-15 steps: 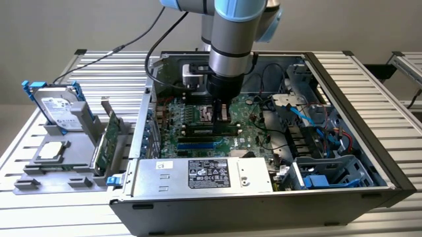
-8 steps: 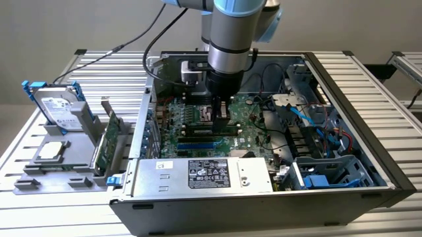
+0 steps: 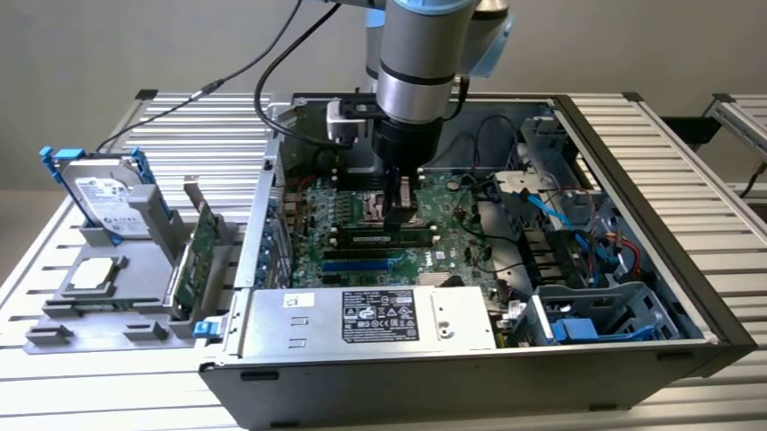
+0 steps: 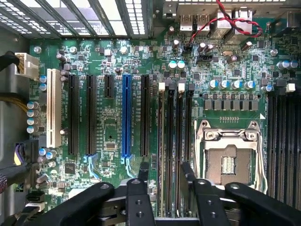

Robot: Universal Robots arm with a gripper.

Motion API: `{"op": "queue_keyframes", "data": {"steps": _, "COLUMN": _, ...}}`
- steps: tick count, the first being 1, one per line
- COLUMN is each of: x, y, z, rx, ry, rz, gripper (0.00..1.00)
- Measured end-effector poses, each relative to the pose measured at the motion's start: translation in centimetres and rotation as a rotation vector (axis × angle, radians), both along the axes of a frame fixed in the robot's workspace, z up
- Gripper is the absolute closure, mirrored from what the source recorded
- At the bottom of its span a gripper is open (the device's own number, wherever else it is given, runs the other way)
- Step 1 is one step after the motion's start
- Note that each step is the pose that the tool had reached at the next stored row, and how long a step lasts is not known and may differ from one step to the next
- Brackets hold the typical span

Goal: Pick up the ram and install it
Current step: 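Insert the ram into the slot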

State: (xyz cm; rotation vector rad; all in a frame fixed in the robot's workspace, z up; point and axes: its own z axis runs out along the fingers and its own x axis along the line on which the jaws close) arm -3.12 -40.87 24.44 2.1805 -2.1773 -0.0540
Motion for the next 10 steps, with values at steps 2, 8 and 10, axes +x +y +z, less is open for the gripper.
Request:
{"op": "queue_keyframes", "data": {"steps": 2, "x": 0.0, "y": 0.0, "z": 0.0, "rx": 0.0001, "ry": 0.0001, "rz": 0.0, "gripper": 0.71}}
{"op": "queue_keyframes", "data": {"steps": 8, "x": 0.0, "y": 0.0, "z": 0.01, "rx": -0.0002, "ry": 0.0004, "rz": 0.0, "gripper": 0.89}}
{"op": "queue_keyframes", "data": {"steps": 10, "x": 0.0, "y": 0.0, "z": 0.01, "rx": -0.0001, "ry": 0.0004, "rz": 0.0, "gripper": 0.89}}
